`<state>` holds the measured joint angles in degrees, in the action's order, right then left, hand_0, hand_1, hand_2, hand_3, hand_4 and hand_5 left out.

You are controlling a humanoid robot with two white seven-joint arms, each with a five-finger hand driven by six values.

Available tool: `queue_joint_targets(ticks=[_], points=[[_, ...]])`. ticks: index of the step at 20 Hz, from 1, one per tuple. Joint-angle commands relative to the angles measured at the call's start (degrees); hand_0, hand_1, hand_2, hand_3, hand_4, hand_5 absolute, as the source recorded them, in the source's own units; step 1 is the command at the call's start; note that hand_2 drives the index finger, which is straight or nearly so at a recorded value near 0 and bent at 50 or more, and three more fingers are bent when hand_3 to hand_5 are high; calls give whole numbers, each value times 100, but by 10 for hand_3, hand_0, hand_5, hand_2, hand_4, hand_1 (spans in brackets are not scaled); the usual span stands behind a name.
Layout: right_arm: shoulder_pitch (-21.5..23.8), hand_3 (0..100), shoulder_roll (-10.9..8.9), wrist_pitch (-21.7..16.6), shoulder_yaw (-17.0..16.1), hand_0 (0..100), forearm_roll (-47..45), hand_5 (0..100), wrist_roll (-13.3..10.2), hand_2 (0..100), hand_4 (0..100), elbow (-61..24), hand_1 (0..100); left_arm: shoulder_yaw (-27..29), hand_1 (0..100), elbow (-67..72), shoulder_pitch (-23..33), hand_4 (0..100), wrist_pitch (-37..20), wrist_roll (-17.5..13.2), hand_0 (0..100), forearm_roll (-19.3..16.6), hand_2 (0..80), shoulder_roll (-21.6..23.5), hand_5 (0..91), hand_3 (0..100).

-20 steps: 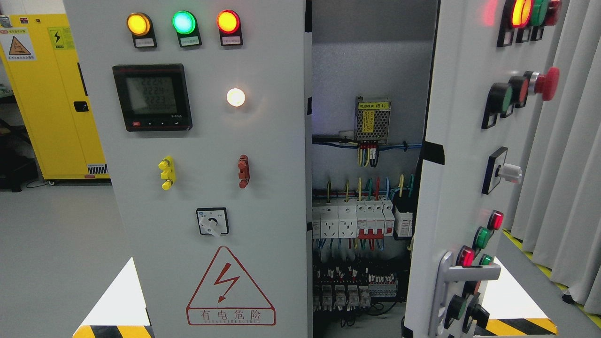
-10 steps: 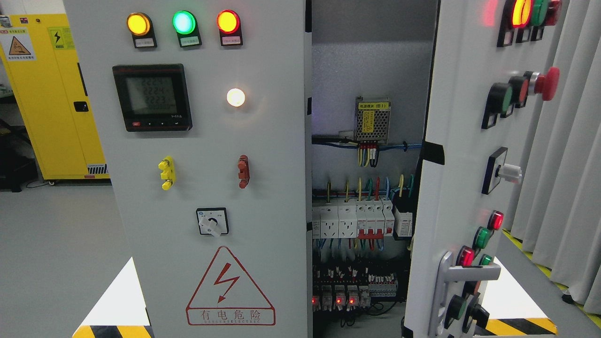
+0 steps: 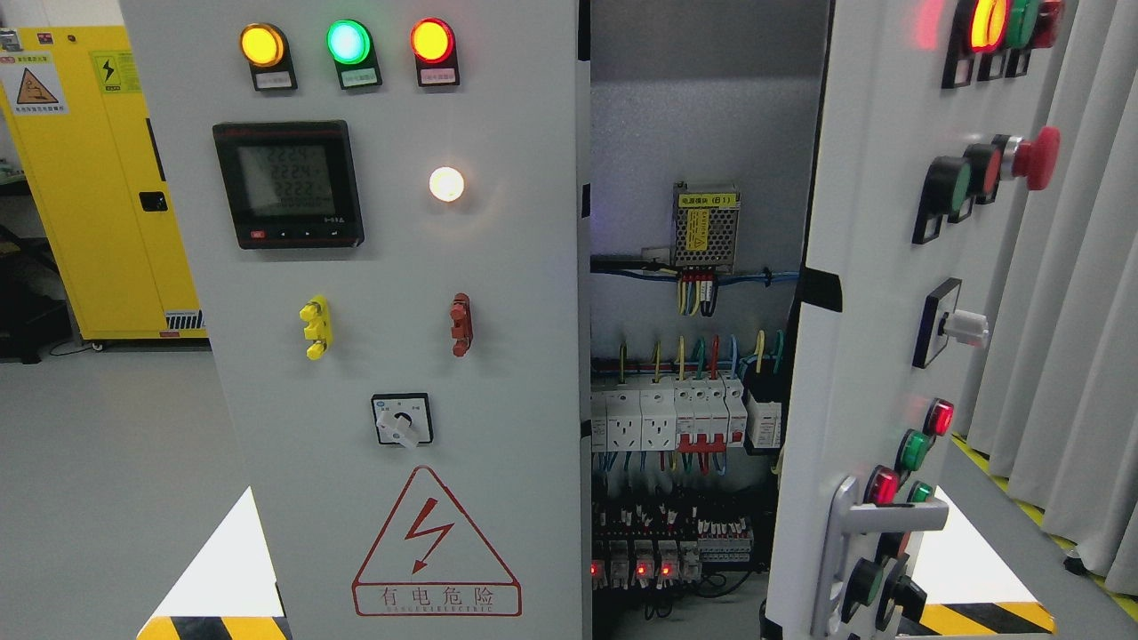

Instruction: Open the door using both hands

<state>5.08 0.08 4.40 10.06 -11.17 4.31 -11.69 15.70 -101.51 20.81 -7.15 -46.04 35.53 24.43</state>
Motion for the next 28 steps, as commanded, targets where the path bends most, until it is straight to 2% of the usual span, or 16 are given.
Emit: queue_joint_targets(ticks=[1,4,7,9,11,14,18,21,23,27,28], points=[[2,0,115,-1,-12,215,18,0,17,0,0,0,60,187,100,-1020,-401,129,240,7,81,1262,72,1861,0,265],[2,0,124,-1,-12,215,10,0,17,0,0,9,60,179,103,-1012,-980,128,591,16,74,2069,72,2546,0,260],[10,0,97,-1,-12,215,18,0,17,0,0,0,61,135,104,-1012,-1867,128,1468,42,67,2800,72,2874,0,259],[10,0,97,-1,-12,215,18,0,17,0,0,0,61,65,106,-994,-2351,116,1953,51,61,2889,68,2865,0,247],[10,0,88,-1,-12,215,18,0,17,0,0,0,61,-206,105,-985,-2852,111,2191,51,57,2890,65,2839,0,238],[10,0,88,-1,-12,215,18,0,17,0,0,0,60,-1093,106,-959,-3809,105,2376,60,54,2898,62,2795,0,243],[10,0,97,-1,-12,215,18,0,17,0,0,9,61,-2245,104,-906,-4900,106,2385,323,52,3161,62,2821,0,257],[10,0,97,-1,-12,215,18,0,17,0,0,9,62,-3036,102,-626,-5770,109,2412,736,51,3267,62,2568,0,266],[10,0,97,-1,-12,215,10,0,17,0,0,9,62,-3353,102,-450,-6175,109,2578,886,51,3259,62,2234,0,270],[10,0,97,-1,-12,216,18,0,17,0,0,9,61,-4152,97,-256,-6711,109,2597,965,52,3329,62,2171,0,287],[10,0,106,-1,-12,216,10,0,17,0,0,9,61,-4476,96,-204,-6948,108,2570,1018,52,3486,62,2206,0,290]])
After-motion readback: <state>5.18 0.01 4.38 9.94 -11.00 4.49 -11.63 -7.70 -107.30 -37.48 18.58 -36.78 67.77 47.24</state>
